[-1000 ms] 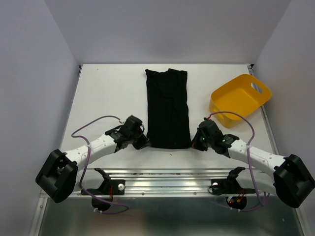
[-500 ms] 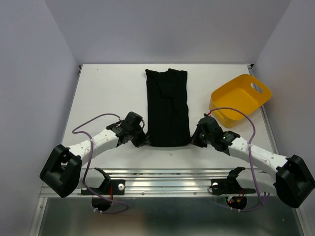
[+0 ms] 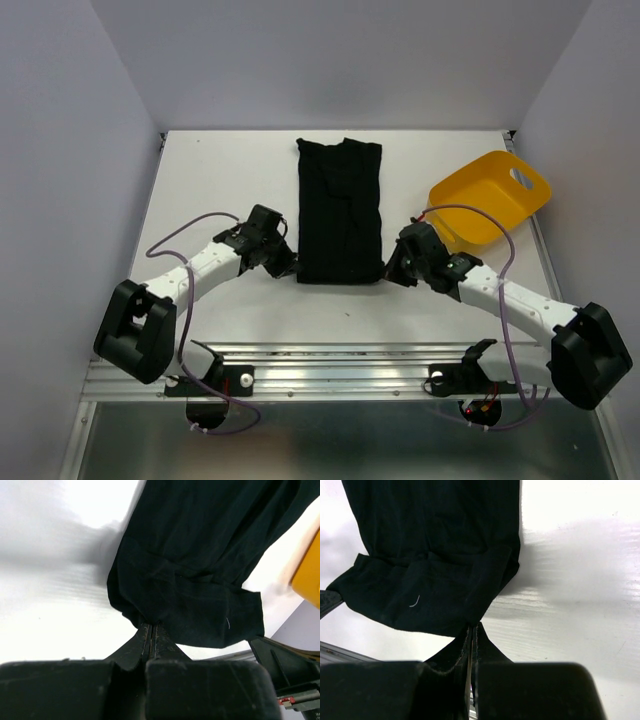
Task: Roll the t-shirts
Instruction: Roll the T-shirt to the center of the board.
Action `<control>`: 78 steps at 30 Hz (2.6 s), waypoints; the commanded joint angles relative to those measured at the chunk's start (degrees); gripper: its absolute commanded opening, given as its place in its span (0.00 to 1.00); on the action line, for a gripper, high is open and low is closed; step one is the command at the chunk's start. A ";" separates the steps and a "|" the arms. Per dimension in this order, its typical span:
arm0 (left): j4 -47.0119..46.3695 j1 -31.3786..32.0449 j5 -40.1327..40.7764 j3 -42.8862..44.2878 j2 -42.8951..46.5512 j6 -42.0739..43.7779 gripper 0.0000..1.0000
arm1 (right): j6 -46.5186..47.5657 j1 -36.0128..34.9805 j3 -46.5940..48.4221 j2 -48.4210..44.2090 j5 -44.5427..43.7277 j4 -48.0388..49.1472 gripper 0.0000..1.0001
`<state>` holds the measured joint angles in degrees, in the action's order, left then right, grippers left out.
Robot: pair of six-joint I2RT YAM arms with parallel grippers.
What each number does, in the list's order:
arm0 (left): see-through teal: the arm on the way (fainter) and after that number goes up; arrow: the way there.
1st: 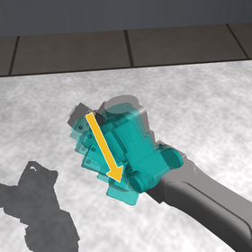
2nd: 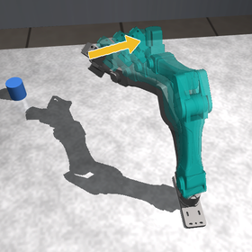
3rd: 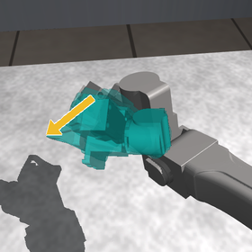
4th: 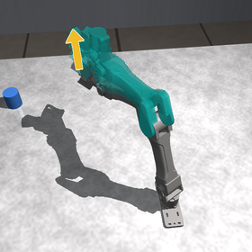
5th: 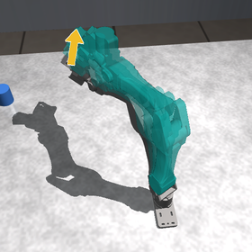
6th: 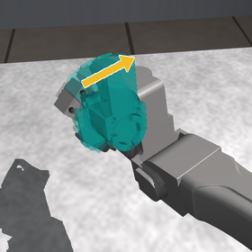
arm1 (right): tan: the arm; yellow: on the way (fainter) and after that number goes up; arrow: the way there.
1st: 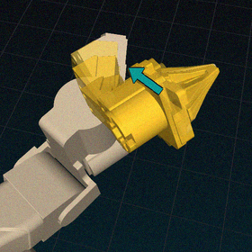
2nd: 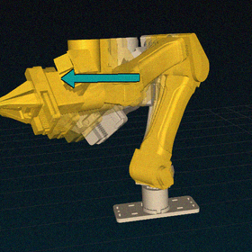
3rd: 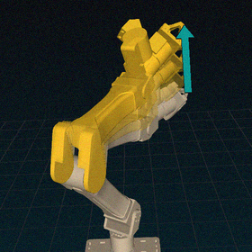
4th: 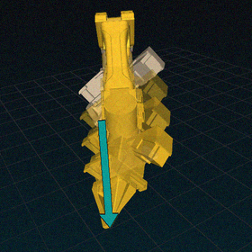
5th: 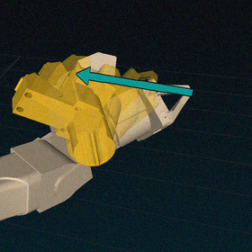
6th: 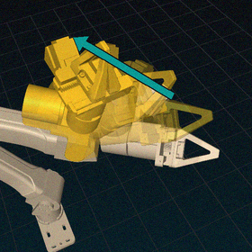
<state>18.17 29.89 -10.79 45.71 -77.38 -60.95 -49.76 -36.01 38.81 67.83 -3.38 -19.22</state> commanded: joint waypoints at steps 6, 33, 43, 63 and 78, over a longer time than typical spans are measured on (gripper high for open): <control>1.78 -4.48 -0.46 7.54 -5.75 5.84 0.00 | 2.73 2.52 6.19 4.32 -1.28 0.15 0.01; -0.77 -6.95 5.69 21.35 -23.42 14.54 0.00 | 8.27 9.29 16.21 21.98 0.13 5.51 0.01; -1.56 -7.13 7.71 22.58 -27.03 17.00 0.00 | 8.45 10.35 17.36 26.04 -0.14 6.74 0.05; -2.35 -7.21 6.83 23.45 -28.79 18.06 0.00 | 11.87 -0.37 23.93 21.00 1.88 2.34 0.05; -3.23 -6.86 6.39 23.72 -26.51 20.43 0.13 | 12.23 3.92 22.81 31.92 -2.51 5.51 0.01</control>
<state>15.55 23.14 -5.78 67.53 -105.65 -42.81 -38.30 -33.67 63.09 98.72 -3.22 -15.99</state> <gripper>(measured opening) 0.045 0.020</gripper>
